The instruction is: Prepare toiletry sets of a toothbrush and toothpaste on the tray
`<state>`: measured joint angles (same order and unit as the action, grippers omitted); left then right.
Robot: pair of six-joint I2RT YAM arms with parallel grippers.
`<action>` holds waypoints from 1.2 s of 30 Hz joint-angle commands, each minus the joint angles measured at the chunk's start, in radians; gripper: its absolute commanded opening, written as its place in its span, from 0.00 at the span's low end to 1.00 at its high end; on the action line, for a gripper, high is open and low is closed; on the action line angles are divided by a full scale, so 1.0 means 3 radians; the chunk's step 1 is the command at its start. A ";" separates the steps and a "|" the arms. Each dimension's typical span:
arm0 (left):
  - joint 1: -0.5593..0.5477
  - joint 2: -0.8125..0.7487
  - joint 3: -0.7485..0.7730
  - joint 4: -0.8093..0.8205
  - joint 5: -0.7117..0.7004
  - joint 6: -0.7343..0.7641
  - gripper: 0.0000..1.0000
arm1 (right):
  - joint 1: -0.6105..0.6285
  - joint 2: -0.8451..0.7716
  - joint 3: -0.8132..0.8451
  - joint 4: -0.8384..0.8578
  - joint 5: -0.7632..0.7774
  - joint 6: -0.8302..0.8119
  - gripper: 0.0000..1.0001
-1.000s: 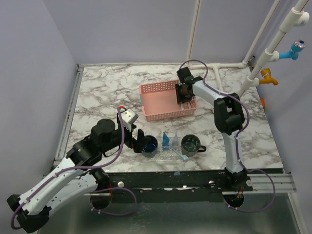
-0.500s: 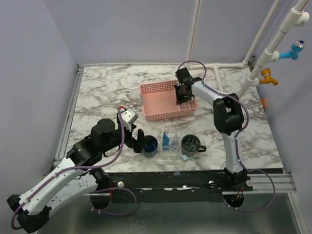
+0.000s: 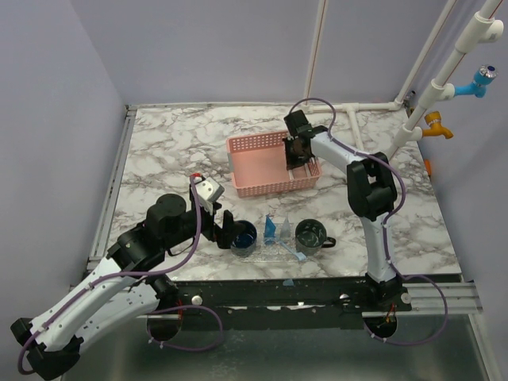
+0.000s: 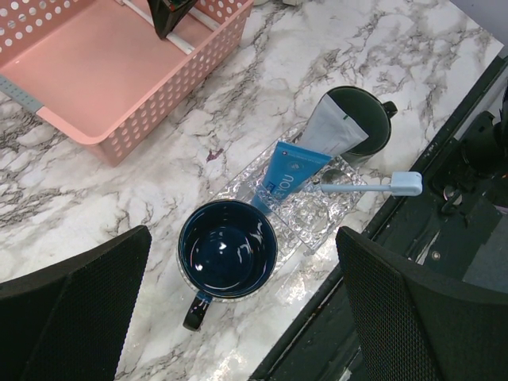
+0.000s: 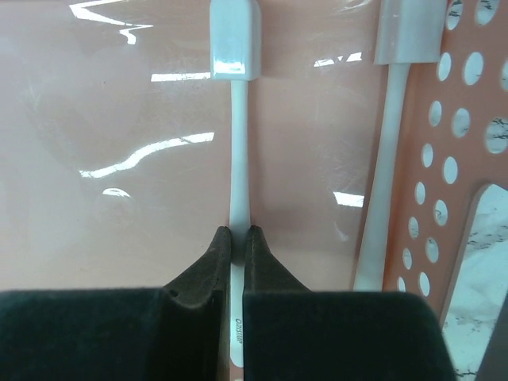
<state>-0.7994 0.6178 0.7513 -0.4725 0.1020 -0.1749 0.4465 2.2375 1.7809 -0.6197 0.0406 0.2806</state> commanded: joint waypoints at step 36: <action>0.0015 -0.0123 0.0061 0.0212 0.0498 -0.0357 0.99 | 0.0242 -0.2604 -0.1537 0.1342 -0.1241 0.0616 0.00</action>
<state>-0.7994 0.5961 0.7513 -0.4568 0.1707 -0.2207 0.4988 1.5604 1.4040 -0.3290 -0.2047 0.3965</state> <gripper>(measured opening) 0.987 0.045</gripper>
